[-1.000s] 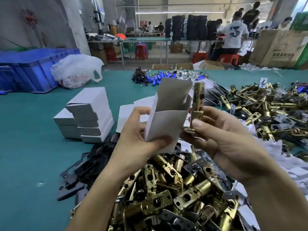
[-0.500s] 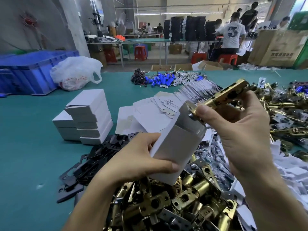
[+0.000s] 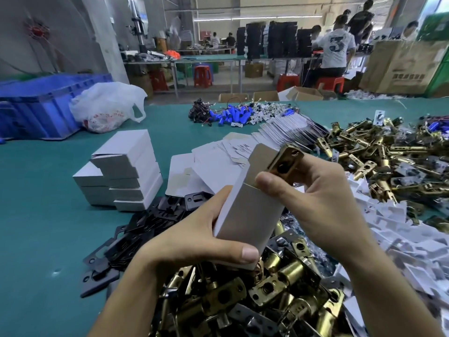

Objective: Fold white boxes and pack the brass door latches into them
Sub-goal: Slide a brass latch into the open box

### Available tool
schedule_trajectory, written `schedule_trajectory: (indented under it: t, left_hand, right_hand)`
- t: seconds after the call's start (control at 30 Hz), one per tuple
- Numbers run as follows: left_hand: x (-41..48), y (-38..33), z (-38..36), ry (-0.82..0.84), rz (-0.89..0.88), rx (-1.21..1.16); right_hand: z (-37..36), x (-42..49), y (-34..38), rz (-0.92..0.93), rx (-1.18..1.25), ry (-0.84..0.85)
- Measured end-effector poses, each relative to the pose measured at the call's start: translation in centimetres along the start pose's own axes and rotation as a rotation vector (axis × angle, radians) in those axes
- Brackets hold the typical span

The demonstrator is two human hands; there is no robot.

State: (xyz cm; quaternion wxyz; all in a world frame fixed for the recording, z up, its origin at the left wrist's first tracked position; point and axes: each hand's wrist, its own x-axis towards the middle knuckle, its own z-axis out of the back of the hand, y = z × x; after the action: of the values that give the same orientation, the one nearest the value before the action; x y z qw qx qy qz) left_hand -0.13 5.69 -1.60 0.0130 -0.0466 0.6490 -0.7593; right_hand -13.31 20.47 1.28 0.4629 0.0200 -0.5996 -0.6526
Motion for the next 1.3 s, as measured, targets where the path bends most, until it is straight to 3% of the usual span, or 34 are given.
schedule_trajectory:
  t: [0.2,0.37,0.47,0.73,0.9,1.13,1.2,1.3]
  left_hand:
    - [0.2,0.7,-0.1,-0.074,-0.004,0.009]
    - [0.4,1.4,-0.3,-0.199,0.016,-0.094]
    - [0.4,1.5,-0.4,-0.193,-0.038,-0.142]
    - [0.6,1.5,-0.9,-0.282,-0.163,-0.200]
    - [0.6,1.5,-1.0,-0.326,-0.169,-0.292]
    - [1.0,2.4,-0.1,-0.498,-0.108,-0.406]
    - [1.1,2.8,0.2,-0.544,-0.108,-0.476]
    - [1.2,3.0,0.4,-0.613,-0.108,-0.492]
  right_hand:
    - [-0.6,-0.1,0.5,0.005,-0.149,0.020]
    - [-0.4,0.0,0.7,0.053,-0.138,-0.076]
    - [-0.3,0.0,0.5,0.025,-0.112,-0.094]
    - [-0.5,-0.4,0.9,-0.029,0.149,0.172]
    - [-0.9,-0.3,0.4,-0.037,0.122,0.146]
    - [-0.1,-0.4,-1.5,-0.210,-0.291,0.445]
    - [0.9,-0.3,-2.7,-0.313,-0.441,0.388]
    - [2.7,-0.1,-5.1,-0.450,-0.764,0.147]
